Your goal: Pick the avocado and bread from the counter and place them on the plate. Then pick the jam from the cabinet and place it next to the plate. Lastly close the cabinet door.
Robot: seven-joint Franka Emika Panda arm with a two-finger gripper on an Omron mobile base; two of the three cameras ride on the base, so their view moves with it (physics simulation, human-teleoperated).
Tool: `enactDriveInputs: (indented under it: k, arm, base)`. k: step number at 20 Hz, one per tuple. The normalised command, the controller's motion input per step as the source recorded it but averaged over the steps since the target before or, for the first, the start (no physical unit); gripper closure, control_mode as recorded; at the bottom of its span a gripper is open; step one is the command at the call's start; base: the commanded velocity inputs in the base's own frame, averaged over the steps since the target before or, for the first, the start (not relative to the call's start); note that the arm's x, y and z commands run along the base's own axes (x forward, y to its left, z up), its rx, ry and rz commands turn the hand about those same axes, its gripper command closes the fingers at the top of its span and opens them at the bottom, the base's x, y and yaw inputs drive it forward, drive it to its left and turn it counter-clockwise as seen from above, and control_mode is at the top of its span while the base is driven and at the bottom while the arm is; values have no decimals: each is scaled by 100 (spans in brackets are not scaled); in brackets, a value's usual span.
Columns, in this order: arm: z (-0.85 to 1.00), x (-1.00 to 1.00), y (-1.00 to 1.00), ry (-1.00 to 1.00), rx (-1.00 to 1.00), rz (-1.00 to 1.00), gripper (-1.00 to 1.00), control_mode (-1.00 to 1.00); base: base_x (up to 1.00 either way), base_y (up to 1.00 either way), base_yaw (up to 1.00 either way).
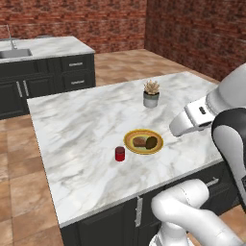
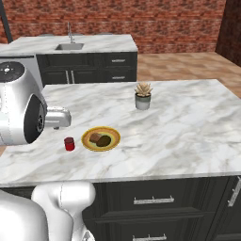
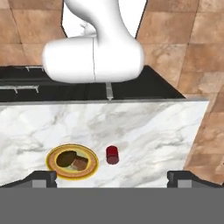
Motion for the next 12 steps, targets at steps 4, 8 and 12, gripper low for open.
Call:
enactDriveInputs:
  k: [4, 8, 12]
  arm:
    - [0, -9, 0, -2, 2, 3, -100, 100]
    - [0, 0, 0, 0, 0, 0, -100, 100]
    - [0, 0, 0, 0, 0, 0, -100, 100]
  base:
    - [-8, 0, 1]
    - [-55, 0, 0]
    - [-61, 0, 0]
